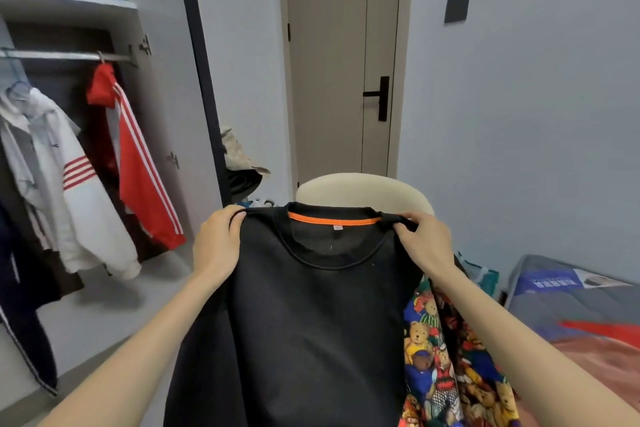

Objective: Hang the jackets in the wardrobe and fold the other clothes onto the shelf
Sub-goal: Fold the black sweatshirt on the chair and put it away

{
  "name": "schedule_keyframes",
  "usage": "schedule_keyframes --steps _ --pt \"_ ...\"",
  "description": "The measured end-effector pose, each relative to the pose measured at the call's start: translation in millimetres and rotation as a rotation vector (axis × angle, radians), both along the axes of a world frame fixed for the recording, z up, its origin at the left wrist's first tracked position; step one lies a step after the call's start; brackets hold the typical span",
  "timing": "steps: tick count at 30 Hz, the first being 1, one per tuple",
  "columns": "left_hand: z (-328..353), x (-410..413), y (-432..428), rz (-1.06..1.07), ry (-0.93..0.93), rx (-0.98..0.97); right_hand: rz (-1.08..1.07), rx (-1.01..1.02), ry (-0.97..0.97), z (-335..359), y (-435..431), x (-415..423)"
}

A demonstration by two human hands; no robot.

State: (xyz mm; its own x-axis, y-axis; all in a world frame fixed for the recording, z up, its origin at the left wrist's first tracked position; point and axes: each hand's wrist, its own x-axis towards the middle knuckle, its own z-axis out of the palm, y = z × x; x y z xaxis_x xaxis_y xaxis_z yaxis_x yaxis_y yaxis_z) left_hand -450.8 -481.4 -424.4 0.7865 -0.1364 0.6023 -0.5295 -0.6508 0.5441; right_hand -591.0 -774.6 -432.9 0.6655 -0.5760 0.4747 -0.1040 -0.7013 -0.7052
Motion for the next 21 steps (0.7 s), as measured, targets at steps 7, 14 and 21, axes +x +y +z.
schedule_keyframes --steps 7,14,21 --pt "-45.7 89.0 -43.2 -0.008 0.089 0.059 -0.039 -0.056 0.137 -41.6 -37.0 85.5" --pt "-124.3 170.4 -83.8 -0.029 0.225 0.128 -0.08 -0.12 0.309 -126.3 -75.8 167.8" --pt "-219.5 227.6 -108.6 -0.036 0.334 0.226 -0.105 -0.123 0.486 -220.4 -94.3 223.6"
